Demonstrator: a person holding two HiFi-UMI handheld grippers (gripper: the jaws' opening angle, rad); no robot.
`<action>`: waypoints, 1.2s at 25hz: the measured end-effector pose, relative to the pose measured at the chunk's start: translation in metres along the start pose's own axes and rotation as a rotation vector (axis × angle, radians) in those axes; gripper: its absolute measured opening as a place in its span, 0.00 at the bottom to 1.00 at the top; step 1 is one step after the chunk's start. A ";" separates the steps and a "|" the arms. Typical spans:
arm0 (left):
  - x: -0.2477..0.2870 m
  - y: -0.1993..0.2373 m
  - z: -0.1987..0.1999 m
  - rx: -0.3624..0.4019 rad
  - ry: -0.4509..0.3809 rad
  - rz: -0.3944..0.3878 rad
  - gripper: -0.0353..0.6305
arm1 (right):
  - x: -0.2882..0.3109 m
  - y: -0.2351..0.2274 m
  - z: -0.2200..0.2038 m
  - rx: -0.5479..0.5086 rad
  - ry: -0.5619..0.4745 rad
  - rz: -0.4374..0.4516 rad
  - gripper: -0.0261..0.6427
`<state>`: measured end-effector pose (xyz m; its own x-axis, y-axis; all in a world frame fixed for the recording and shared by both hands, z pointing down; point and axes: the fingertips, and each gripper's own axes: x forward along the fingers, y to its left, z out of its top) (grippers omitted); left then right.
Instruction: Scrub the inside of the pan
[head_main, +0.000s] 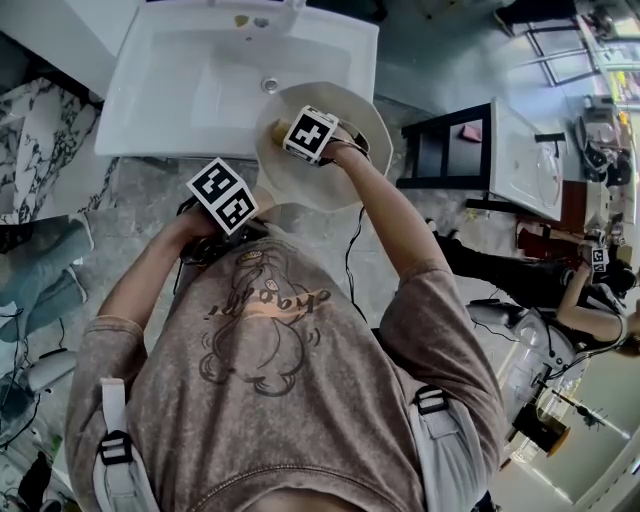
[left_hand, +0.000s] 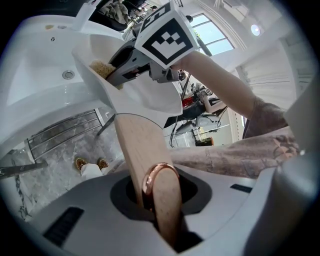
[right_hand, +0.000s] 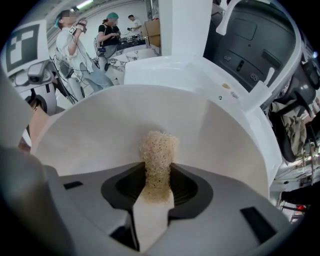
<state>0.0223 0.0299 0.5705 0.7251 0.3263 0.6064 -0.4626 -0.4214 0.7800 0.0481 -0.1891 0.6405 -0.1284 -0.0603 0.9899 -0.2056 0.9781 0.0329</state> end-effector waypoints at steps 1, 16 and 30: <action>0.000 0.000 0.000 -0.001 0.000 0.000 0.18 | 0.001 -0.002 0.001 0.007 -0.011 0.001 0.27; 0.000 0.002 0.001 -0.004 -0.006 0.003 0.18 | 0.003 -0.044 -0.030 0.065 0.028 -0.098 0.27; 0.000 0.001 0.002 -0.003 -0.007 0.001 0.18 | -0.003 -0.047 -0.076 0.103 0.049 -0.032 0.27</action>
<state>0.0227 0.0278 0.5712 0.7279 0.3203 0.6062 -0.4652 -0.4189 0.7798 0.1319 -0.2200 0.6460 -0.0733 -0.0794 0.9941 -0.3081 0.9499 0.0531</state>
